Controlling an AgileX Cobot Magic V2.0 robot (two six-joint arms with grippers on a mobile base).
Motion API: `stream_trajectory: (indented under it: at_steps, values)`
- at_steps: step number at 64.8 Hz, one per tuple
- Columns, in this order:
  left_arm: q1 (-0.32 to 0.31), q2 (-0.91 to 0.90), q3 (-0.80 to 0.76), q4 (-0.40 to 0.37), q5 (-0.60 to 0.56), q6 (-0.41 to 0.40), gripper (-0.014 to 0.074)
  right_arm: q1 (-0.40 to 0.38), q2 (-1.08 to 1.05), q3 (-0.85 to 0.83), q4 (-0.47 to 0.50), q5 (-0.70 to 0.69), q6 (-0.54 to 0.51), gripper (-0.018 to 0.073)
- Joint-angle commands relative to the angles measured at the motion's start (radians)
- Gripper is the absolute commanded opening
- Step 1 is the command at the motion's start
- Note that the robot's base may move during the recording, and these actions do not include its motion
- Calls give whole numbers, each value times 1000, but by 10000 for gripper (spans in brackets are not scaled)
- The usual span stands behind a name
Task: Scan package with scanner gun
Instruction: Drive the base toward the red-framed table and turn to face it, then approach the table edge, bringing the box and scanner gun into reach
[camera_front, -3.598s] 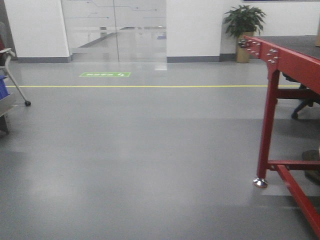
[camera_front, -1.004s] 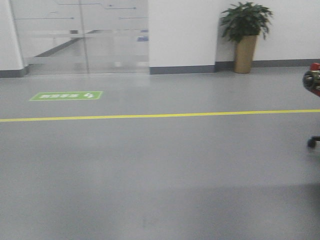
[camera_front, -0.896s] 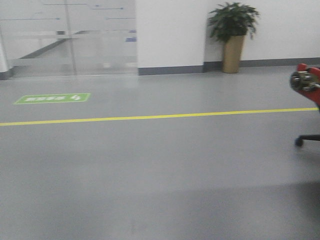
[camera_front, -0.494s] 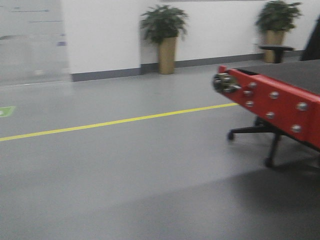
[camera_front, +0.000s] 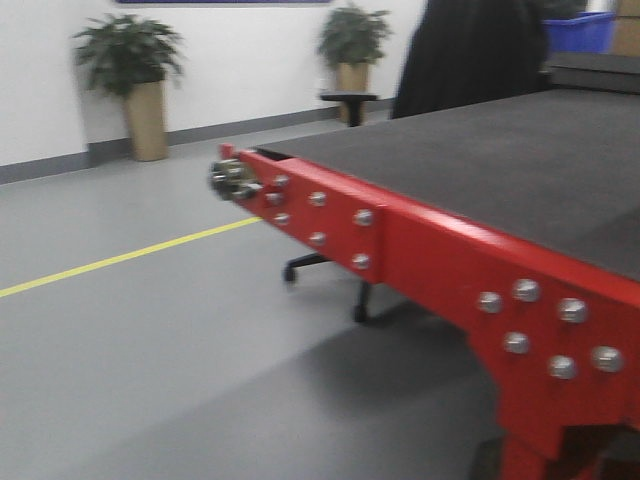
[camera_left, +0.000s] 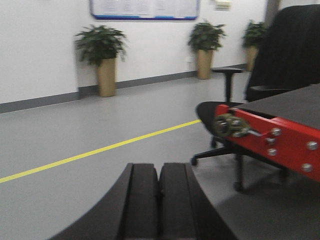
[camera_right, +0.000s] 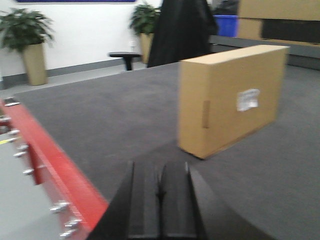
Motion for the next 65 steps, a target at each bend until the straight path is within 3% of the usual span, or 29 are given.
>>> stream_trajectory:
  at_steps: [1,65]
  values:
    - [-5,-4,-1,-6,-18,0,-111,-4,-3,0,-5,-20,-2,-165]
    - [-5,-4,-1,-6,-18,0,-111,-4,-3,0,-5,-20,-2,-165]
